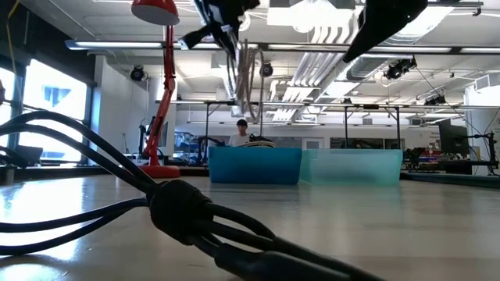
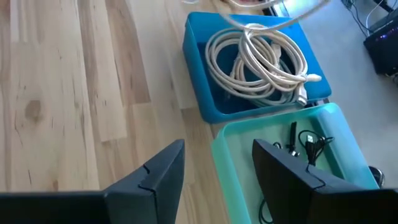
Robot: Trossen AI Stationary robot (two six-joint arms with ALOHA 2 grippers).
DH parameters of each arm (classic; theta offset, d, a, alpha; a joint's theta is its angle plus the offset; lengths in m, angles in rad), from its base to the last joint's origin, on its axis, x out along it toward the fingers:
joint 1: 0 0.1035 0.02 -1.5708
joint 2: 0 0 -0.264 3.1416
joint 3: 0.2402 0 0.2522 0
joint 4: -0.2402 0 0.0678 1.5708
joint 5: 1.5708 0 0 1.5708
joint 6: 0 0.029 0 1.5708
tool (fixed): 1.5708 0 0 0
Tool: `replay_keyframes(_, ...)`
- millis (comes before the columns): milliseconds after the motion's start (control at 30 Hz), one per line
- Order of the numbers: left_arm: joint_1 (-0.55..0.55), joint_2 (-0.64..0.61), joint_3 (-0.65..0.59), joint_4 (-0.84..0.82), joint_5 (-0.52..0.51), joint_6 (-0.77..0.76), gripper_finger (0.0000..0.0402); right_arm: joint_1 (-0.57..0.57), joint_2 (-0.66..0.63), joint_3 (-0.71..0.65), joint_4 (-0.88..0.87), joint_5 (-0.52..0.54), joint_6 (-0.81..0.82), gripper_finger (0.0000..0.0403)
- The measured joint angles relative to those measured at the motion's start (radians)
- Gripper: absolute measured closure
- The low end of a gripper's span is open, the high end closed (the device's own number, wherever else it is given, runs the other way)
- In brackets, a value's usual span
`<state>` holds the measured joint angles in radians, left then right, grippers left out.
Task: Pick & Place USB Port
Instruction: Put the white charger cable into the blue bin
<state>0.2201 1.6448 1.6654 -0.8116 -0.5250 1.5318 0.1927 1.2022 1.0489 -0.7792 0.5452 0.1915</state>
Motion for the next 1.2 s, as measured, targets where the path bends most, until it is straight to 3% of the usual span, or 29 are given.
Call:
replay_keyframes(133,0.059,0.063,0.000,-0.022,-0.003,-0.010,0.0401,-0.001,0.000,0.000,0.016,0.001,0.000,0.0221)
replay_keyframes(400,0.121,0.220,0.000,-0.044,0.143,-0.026,0.0401,-0.001,0.000,0.000,0.045,-0.002,0.002,0.0222)
replay_keyframes(633,0.142,0.321,0.000,-0.039,0.211,-0.038,0.0401,-0.001,0.000,0.000,0.045,-0.008,0.013,0.0222)
replay_keyframes(967,0.160,0.335,0.022,0.042,0.231,-0.020,0.0397,-0.001,0.000,0.000,0.045,-0.013,0.012,0.0222)
replay_keyframes(1200,0.159,0.335,0.085,0.112,0.222,-0.108,0.0349,-0.001,0.000,0.000,0.043,-0.032,0.016,0.0221)
